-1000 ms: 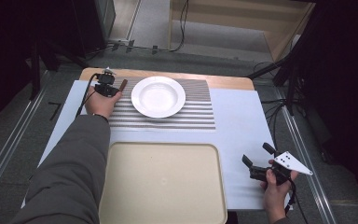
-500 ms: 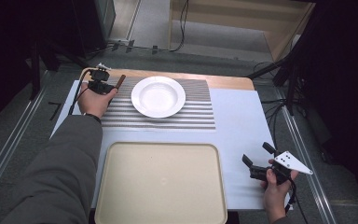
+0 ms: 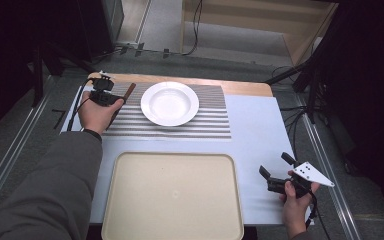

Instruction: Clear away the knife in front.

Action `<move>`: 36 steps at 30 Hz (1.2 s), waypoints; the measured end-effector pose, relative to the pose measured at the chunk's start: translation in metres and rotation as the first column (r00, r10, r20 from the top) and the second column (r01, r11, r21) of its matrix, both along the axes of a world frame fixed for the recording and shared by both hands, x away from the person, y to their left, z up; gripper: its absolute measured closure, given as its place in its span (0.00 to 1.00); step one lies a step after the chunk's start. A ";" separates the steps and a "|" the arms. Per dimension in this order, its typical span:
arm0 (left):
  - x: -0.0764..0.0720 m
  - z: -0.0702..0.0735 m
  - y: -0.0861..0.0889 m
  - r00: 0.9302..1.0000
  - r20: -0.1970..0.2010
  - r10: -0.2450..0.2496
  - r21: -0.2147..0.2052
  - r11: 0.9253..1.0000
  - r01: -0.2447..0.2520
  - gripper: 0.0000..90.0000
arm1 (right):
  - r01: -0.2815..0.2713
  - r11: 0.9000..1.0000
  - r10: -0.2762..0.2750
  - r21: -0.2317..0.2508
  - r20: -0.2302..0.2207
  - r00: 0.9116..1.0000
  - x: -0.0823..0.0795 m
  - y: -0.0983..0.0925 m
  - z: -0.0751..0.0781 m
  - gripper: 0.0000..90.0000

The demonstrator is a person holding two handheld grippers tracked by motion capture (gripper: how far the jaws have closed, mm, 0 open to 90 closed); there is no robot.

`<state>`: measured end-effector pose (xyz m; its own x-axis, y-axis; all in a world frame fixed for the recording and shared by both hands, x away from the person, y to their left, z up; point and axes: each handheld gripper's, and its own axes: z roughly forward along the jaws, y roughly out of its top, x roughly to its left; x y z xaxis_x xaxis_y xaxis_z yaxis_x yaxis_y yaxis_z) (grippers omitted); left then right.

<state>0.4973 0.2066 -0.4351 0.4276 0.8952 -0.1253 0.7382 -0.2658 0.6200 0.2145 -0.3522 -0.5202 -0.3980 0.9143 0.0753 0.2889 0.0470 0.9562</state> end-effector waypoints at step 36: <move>-0.092 0.022 -0.011 0.989 0.059 -0.137 -0.030 0.990 0.139 0.85 | -0.011 1.000 0.011 -0.008 0.003 1.000 -0.001 0.000 0.000 0.00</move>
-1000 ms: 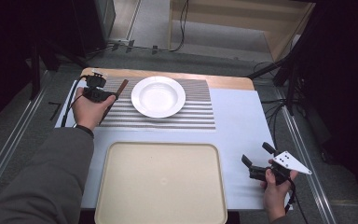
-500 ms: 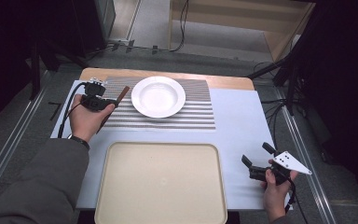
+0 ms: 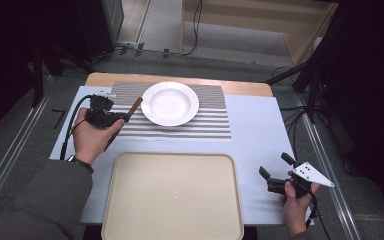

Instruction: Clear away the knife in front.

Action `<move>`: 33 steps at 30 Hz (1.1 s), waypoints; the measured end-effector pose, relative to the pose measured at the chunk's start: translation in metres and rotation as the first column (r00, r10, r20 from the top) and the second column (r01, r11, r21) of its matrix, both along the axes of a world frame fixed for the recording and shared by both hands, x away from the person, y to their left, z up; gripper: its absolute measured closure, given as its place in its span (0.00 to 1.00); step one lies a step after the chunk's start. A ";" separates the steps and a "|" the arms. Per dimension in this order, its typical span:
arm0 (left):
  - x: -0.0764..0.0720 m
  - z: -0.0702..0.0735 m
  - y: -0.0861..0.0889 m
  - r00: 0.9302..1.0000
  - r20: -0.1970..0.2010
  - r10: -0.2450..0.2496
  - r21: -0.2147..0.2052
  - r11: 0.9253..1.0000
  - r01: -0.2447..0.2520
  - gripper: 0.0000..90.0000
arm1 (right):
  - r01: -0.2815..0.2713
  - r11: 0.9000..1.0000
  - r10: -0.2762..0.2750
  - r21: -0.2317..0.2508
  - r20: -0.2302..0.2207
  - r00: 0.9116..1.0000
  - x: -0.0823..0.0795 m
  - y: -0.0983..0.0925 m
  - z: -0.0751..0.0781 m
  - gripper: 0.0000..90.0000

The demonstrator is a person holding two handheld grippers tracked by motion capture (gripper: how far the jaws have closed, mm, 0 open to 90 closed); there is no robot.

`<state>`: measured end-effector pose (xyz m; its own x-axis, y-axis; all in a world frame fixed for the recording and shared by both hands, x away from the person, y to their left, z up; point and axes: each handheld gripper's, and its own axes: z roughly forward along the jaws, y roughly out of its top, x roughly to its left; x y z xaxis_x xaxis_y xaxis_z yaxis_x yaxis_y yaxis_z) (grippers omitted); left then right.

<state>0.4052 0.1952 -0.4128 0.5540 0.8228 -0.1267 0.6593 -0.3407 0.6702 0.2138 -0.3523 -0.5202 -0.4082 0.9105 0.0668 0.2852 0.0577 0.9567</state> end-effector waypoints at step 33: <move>-0.094 -0.013 -0.014 0.994 0.044 -0.105 -0.063 0.992 0.108 0.85 | 0.001 1.000 -0.001 -0.004 -0.001 1.000 -0.001 0.001 0.000 0.00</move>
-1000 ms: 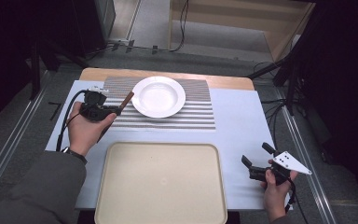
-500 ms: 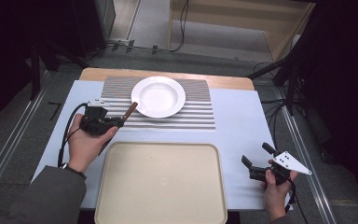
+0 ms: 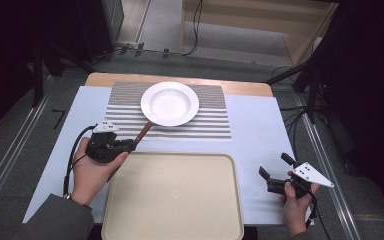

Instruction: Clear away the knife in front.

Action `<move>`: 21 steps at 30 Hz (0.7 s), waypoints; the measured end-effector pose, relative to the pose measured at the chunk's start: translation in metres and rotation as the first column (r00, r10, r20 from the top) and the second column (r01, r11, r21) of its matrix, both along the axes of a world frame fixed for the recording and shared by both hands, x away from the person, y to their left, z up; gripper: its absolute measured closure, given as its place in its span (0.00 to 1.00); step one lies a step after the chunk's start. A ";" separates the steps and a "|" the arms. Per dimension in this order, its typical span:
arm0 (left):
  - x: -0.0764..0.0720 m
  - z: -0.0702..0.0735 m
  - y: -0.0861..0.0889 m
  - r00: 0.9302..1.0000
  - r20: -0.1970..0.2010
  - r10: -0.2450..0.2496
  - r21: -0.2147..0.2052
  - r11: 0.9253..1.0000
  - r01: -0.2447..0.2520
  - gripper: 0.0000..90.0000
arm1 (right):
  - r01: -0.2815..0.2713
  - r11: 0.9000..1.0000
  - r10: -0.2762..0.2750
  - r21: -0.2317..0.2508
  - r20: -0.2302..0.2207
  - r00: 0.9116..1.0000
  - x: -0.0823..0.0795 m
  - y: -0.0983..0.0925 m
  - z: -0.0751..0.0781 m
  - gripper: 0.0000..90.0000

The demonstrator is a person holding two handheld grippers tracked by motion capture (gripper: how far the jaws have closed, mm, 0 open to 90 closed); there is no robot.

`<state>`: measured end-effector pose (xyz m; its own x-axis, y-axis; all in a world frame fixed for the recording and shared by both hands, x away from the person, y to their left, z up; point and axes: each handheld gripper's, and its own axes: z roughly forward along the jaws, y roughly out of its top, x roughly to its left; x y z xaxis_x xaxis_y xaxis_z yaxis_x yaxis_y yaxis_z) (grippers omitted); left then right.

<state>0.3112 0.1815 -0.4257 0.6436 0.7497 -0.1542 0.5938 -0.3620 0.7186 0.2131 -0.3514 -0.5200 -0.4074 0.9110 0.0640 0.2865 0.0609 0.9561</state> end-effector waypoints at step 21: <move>-0.049 -0.029 -0.004 0.999 -0.043 -0.017 -0.063 0.998 0.014 0.85 | -0.003 1.000 0.003 -0.011 -0.003 1.000 0.003 0.001 0.000 0.00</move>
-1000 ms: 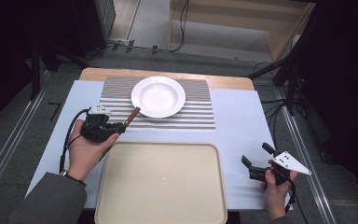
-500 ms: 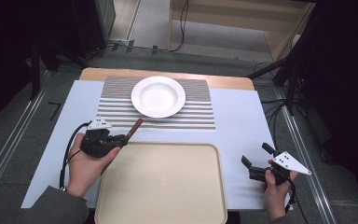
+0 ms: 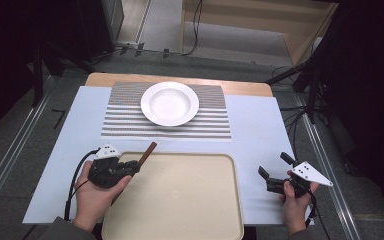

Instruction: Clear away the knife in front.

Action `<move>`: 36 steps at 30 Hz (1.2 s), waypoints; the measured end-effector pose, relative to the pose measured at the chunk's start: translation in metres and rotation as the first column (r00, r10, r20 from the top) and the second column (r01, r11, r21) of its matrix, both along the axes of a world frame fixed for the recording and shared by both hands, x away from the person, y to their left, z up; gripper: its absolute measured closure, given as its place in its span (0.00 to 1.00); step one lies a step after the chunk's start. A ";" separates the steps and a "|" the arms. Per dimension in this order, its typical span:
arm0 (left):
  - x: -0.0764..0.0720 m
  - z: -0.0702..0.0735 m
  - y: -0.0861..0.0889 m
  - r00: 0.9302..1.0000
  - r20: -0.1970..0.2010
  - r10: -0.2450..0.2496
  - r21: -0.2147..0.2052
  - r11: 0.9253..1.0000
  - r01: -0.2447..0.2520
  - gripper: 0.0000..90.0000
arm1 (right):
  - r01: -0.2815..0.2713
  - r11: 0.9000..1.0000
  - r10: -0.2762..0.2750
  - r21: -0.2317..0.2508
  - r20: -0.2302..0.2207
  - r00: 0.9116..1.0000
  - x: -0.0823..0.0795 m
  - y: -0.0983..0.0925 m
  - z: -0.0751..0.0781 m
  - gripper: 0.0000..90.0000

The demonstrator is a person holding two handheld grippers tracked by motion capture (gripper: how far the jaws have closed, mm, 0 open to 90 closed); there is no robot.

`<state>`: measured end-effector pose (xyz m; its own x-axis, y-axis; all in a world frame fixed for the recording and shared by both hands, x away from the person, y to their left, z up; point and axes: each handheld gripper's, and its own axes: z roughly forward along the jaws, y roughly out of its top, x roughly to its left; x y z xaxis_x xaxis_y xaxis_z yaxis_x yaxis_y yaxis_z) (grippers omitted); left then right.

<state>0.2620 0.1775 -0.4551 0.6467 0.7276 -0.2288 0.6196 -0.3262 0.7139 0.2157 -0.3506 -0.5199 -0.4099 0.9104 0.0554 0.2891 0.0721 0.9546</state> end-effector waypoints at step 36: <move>-0.019 -0.035 0.002 0.997 -0.079 -0.014 0.037 0.999 0.017 0.85 | 0.005 1.000 -0.005 0.017 0.001 1.000 0.000 -0.002 0.000 0.00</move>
<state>0.2432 0.1794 -0.4906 0.6391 0.7267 -0.2521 0.6682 -0.3622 0.6498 0.2155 -0.3526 -0.5203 -0.4054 0.9114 0.0709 0.2886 0.0540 0.9559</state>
